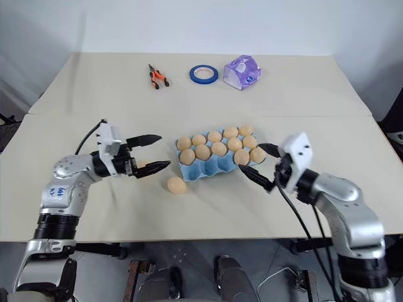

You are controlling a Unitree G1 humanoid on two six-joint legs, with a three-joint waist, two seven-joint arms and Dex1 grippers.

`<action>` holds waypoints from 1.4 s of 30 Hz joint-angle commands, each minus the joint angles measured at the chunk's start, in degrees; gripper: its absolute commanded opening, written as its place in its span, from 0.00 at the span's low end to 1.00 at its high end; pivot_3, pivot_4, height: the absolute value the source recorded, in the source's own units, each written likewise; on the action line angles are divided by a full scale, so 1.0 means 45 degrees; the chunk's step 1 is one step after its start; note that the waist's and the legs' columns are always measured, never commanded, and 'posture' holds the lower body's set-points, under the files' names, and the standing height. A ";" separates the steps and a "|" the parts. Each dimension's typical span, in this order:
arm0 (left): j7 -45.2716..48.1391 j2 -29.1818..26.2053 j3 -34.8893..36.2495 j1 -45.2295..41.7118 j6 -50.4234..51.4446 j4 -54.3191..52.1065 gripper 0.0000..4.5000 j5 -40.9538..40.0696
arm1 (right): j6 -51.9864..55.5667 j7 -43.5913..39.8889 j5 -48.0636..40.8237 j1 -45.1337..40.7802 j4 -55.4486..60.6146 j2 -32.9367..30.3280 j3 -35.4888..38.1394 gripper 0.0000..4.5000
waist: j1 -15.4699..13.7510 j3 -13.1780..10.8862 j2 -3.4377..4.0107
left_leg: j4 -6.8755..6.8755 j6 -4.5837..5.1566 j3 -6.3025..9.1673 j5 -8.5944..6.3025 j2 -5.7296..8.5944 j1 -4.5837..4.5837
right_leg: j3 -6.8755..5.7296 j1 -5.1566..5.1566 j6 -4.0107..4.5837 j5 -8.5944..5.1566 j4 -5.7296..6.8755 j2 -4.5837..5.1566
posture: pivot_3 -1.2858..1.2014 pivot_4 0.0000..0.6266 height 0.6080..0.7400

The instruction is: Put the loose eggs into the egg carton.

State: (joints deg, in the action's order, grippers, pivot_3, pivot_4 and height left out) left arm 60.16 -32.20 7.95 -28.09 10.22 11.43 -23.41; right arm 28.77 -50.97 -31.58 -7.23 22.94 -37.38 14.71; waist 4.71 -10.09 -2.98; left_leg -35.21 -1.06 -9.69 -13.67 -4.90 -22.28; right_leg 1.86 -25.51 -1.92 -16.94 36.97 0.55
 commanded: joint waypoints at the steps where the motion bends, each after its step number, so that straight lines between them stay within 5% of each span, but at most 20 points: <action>1: -0.0372 -0.0553 0.0880 0.0452 0.0108 -0.0617 1.00 -0.0324 | -0.0921 -0.2189 -0.1093 0.1265 0.0309 -0.0780 0.1250 1.00 | 0.0001 0.0000 0.0000 | -0.0001 0.0002 -0.0001 -0.0003 -0.0001 -0.0001 | 0.0001 0.0000 -0.0001 -0.0001 -0.0003 0.0001 | 0.52 0.24 1.00; 7: -0.0666 -0.1367 0.1939 0.2037 0.0595 -0.1354 1.00 -0.0562 | -0.1644 -0.4249 -0.1364 0.2442 -0.0595 -0.1792 0.1613 1.00 | 0.0052 -0.0003 -0.0005 | -0.0008 0.0011 -0.0006 -0.0007 0.0004 0.0014 | 0.0006 0.0011 -0.0002 -0.0005 -0.0013 0.0011 | 0.52 0.24 1.00; 18: -0.2045 -0.1502 0.3221 0.5996 0.2837 -0.6355 1.00 -0.2093 | -0.2074 -0.4912 -0.1265 0.1332 -0.1864 -0.1962 0.1081 1.00 | -0.0014 -0.0020 -0.0030 | -0.0010 -0.0044 0.0007 -0.0037 0.0007 0.0021 | 0.0003 0.0020 0.0081 -0.0046 -0.0044 0.0039 | 0.52 0.24 1.00; 24: -0.3306 -0.0787 0.1903 0.6407 0.3302 -0.8196 1.00 -0.1778 | -0.2146 -0.5289 -0.1339 0.0957 -0.2083 -0.1979 0.0906 1.00 | -0.0019 -0.0020 -0.0028 | -0.0010 -0.0033 0.0007 -0.0043 0.0016 0.0020 | 0.0010 0.0032 0.0070 -0.0039 -0.0063 0.0042 | 0.52 0.24 1.00; 28: -0.4435 0.0291 -0.0304 0.6204 0.3070 -0.8474 1.00 -0.0532 | -0.2065 -0.4988 -0.1198 0.0721 -0.1981 -0.1806 0.0624 1.00 | -0.0016 -0.0020 -0.0029 | -0.0014 -0.0029 0.0012 -0.0040 0.0025 0.0021 | 0.0020 0.0039 0.0052 -0.0029 -0.0067 0.0037 | 0.52 0.24 1.00; 42: -0.5677 0.1840 -0.3001 0.4323 0.1468 -0.4892 1.00 0.2481 | -0.2119 -0.4217 -0.1418 0.1466 -0.1142 -0.1628 0.0730 1.00 | -0.0085 -0.0021 -0.0029 | -0.0041 0.0024 0.0156 -0.0010 0.0066 0.0028 | 0.0012 0.0083 0.0020 -0.0006 -0.0069 0.0001 | 0.52 0.24 1.00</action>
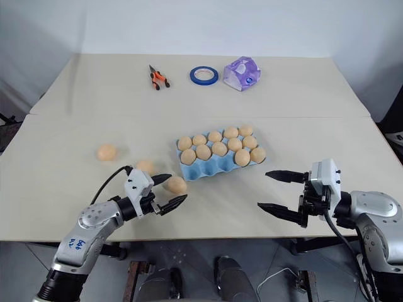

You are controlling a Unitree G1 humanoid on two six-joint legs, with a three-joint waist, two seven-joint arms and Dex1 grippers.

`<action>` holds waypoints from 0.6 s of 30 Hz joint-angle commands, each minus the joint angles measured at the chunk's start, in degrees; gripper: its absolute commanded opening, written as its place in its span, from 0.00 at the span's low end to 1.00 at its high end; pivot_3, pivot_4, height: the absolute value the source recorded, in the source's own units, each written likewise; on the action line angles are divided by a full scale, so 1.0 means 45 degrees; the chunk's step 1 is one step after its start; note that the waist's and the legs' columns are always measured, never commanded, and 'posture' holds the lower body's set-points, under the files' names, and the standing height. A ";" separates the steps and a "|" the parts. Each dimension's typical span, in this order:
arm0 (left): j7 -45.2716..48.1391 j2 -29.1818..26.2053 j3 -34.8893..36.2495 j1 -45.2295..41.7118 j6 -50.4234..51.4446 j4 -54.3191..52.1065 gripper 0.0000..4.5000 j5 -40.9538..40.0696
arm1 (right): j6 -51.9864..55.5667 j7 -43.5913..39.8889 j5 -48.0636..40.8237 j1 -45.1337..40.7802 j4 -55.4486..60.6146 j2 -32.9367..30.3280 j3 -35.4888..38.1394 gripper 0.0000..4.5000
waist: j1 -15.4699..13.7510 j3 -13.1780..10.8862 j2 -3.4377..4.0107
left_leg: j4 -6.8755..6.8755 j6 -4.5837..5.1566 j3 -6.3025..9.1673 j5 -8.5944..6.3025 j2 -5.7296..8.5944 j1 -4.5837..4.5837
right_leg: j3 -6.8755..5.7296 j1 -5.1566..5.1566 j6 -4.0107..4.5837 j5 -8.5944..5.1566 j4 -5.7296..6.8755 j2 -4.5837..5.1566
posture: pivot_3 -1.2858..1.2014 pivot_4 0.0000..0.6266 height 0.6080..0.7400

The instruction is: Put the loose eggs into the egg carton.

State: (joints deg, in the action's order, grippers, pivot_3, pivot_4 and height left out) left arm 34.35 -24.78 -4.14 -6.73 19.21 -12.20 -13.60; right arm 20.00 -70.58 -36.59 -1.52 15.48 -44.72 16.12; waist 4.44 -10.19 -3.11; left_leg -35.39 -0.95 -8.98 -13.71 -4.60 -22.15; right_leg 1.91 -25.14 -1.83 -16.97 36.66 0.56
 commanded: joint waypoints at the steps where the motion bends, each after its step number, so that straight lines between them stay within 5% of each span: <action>1: 0.0097 0.0264 -0.0382 -0.0589 -0.0525 0.0531 1.00 0.0309 | -0.0185 0.0204 -0.0306 0.0279 0.0571 0.0012 0.0449 1.00 | -0.0042 0.0000 0.0001 | 0.0000 0.0000 0.0001 0.0000 0.0001 0.0002 | 0.0000 0.0004 0.0000 0.0000 0.0000 0.0000 | 0.52 0.24 1.00; 6: 0.0313 0.0588 -0.0643 -0.1354 -0.0388 0.1156 1.00 0.0230 | -0.0241 0.0518 -0.0313 0.0479 0.0746 0.0071 0.0494 1.00 | -0.0074 0.0001 0.0002 | -0.0014 0.0008 0.0001 -0.0005 0.0000 -0.0001 | -0.0001 0.0013 -0.0008 0.0005 -0.0002 0.0004 | 0.52 0.24 1.00; 13: 0.0271 0.0850 -0.0690 -0.1641 -0.0258 0.1513 0.58 0.0255 | -0.0264 0.0844 -0.0314 0.0664 0.0959 0.0146 0.0501 1.00 | -0.0102 0.0002 0.0004 | -0.0021 0.0010 0.0003 -0.0004 -0.0001 0.0006 | -0.0004 0.0020 -0.0010 0.0006 0.0006 -0.0001 | 0.52 0.24 1.00; 18: 0.0592 0.0395 -0.0518 -0.1425 0.0131 0.0811 0.54 0.0003 | -0.0263 0.0909 -0.0282 0.0661 0.0887 0.0066 0.0505 1.00 | -0.0116 0.0002 0.0004 | -0.0038 0.0010 0.0004 -0.0005 -0.0001 0.0009 | -0.0005 0.0026 -0.0011 0.0006 0.0016 0.0000 | 0.52 0.24 1.00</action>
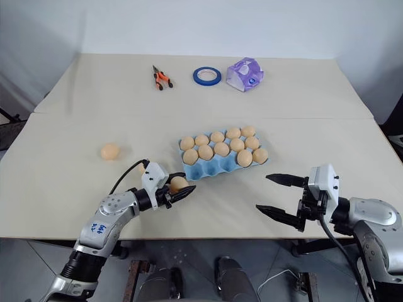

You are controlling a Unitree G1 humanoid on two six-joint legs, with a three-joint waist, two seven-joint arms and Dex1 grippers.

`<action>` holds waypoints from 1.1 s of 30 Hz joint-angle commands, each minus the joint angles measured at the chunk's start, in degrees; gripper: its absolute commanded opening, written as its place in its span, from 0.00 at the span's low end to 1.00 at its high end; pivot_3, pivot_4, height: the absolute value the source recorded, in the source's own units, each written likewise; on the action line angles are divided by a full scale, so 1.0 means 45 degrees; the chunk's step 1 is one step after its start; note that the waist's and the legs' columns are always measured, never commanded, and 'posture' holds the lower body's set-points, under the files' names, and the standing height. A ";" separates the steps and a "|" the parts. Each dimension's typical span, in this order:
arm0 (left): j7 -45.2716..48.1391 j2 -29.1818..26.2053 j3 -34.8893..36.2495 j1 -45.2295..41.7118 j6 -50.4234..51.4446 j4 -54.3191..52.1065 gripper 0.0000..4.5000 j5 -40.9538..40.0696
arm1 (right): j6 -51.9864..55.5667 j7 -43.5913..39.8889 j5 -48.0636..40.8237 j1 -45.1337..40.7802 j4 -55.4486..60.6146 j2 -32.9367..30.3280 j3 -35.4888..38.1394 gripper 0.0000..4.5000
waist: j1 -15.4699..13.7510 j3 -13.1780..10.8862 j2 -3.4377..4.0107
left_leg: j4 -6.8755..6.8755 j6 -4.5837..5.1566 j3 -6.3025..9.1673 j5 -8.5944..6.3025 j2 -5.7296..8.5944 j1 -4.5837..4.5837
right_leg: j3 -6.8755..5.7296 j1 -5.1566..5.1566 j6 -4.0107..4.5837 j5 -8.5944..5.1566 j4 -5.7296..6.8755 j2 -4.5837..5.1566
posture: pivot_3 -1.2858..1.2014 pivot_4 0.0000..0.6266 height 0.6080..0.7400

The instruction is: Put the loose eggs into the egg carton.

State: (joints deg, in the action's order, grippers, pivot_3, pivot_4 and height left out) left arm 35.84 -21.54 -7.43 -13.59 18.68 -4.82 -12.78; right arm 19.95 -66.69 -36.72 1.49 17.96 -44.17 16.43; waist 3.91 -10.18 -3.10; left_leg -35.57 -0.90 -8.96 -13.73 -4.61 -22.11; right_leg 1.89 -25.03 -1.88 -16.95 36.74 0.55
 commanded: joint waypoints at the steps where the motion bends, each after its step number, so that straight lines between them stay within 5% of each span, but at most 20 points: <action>1: 0.0368 -0.0447 0.0328 0.0096 0.0400 -0.1090 0.54 -0.0349 | -0.0253 0.0043 -0.0246 -0.0034 0.0306 -0.0069 0.0429 1.00 | 0.0001 0.0000 0.0000 | -0.0003 0.0000 0.0000 -0.0001 0.0000 0.0000 | 0.0000 0.0000 0.0000 0.0000 0.0005 0.0000 | 0.52 0.24 1.00; 10: 0.1155 -0.1109 0.1790 -0.1077 0.3817 -0.4026 0.54 -0.3987 | -0.0235 0.0010 -0.0222 -0.0258 0.0123 -0.0112 0.0368 1.00 | -0.0189 -0.0004 0.0004 | -0.0015 -0.0003 0.0001 -0.0002 -0.0004 -0.0001 | -0.0003 0.0000 0.0004 -0.0002 0.0016 0.0004 | 0.52 0.24 1.00; 13: 0.0636 -0.0549 0.1373 -0.2330 0.3746 -0.3430 0.54 -0.3621 | -0.0297 -0.0034 -0.0251 -0.0339 0.0115 -0.0045 0.0335 1.00 | -0.0295 -0.0010 0.0016 | -0.0061 0.0007 0.0021 -0.0010 0.0003 -0.0003 | -0.0019 0.0030 0.0001 0.0000 0.0014 0.0004 | 0.52 0.24 1.00; 23: 0.1367 0.1888 -0.1139 -0.5764 -0.0284 0.2759 0.54 -0.0717 | -0.0728 0.0239 -0.0794 0.0481 0.0725 0.0400 0.1175 1.00 | -0.0505 -0.0011 0.0025 | -0.0114 0.0081 0.0028 -0.0056 0.0017 -0.0003 | -0.0018 0.0107 -0.0007 0.0009 -0.0075 0.0010 | 0.52 0.24 1.00; 33: 0.1534 0.4185 -0.1445 -0.8006 -0.3635 0.8512 0.54 0.0832 | -0.1477 0.1349 -0.0943 0.2092 0.1572 0.1397 0.2187 1.00 | -0.0519 -0.0015 0.0038 | -0.0110 0.0071 0.0050 -0.0099 0.0017 -0.0018 | -0.0030 0.0097 -0.0064 0.0034 -0.0081 -0.0011 | 0.52 0.24 1.00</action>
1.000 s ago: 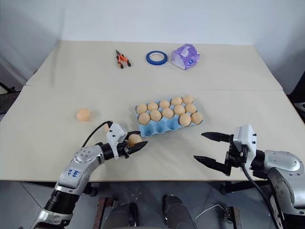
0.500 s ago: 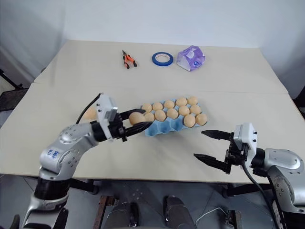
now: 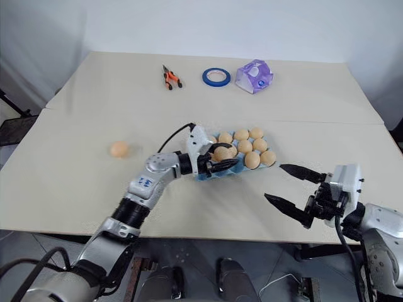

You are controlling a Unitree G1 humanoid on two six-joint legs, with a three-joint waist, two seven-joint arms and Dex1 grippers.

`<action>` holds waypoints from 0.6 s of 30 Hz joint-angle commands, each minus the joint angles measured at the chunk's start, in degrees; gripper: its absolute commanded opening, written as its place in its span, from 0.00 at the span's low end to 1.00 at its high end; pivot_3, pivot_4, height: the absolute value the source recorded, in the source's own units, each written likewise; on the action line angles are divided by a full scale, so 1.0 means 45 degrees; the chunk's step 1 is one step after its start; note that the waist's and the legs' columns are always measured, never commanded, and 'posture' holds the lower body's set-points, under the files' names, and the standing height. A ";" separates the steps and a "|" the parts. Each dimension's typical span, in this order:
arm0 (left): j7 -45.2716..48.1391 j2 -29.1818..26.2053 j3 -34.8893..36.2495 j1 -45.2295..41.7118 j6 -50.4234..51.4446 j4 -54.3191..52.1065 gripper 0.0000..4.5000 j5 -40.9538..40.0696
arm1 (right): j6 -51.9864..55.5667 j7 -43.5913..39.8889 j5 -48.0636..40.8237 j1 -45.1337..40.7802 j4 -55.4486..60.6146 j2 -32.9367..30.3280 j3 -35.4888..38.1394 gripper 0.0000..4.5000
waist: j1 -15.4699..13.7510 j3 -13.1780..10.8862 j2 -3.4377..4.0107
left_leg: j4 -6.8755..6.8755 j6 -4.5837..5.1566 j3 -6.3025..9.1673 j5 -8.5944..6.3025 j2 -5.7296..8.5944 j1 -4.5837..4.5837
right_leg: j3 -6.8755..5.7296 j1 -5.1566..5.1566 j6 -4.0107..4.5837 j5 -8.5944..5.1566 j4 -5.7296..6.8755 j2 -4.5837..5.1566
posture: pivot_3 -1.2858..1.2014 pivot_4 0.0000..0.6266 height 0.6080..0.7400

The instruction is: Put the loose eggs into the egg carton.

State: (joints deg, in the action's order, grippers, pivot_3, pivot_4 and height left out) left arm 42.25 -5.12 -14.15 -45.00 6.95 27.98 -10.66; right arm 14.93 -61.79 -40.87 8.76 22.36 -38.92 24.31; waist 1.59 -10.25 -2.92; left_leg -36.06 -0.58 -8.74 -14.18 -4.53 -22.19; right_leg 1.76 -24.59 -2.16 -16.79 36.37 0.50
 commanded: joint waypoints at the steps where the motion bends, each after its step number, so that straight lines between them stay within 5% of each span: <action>1: 0.0114 0.0697 0.0084 -0.1364 -0.1356 0.1851 0.54 0.0495 | -0.0391 0.0401 -0.0009 0.0602 0.0710 0.0306 0.0417 1.00 | -0.0004 -0.0001 -0.0002 | -0.0002 0.0004 0.0000 -0.0003 0.0017 0.0000 | -0.0001 0.0002 -0.0003 -0.0002 -0.0001 0.0002 | 0.52 0.24 1.00; 4: 0.0100 0.1032 0.0298 -0.2200 -0.2066 0.3328 0.54 0.0749 | -0.0457 0.0737 0.0097 0.0836 0.0967 0.0440 0.0329 1.00 | 0.0033 -0.0005 0.0009 | -0.0002 0.0027 0.0031 -0.0015 0.0079 -0.0007 | 0.0011 0.0003 -0.0022 0.0008 -0.0042 0.0006 | 0.52 0.24 1.00; 11: 0.0825 0.1099 0.0385 -0.2409 -0.2234 0.3613 1.00 0.0928 | -0.0583 0.1130 0.0116 0.1344 0.1293 0.0465 0.0396 1.00 | 0.0041 -0.0005 0.0010 | 0.0004 0.0058 0.0074 -0.0046 0.0125 -0.0016 | 0.0038 0.0005 -0.0055 0.0025 -0.0079 0.0003 | 0.52 0.24 1.00; 18: 0.0588 0.0616 0.0632 -0.1764 -0.1644 0.2149 1.00 0.0999 | -0.0484 0.1133 0.0152 0.0983 0.1014 0.0236 0.0180 1.00 | 0.0019 -0.0006 0.0014 | 0.0005 0.0055 0.0075 -0.0059 0.0104 -0.0015 | 0.0037 0.0006 -0.0058 0.0027 -0.0075 0.0007 | 0.52 0.24 1.00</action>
State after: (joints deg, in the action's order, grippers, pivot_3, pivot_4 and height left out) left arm 45.08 -2.57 -11.81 -52.95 -0.77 41.41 -6.28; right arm 13.55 -56.67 -39.92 13.89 26.27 -37.07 24.81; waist 1.68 -10.27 -2.86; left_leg -36.05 -0.33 -8.41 -14.45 -4.09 -22.26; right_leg 1.93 -24.57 -2.43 -16.67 36.04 0.54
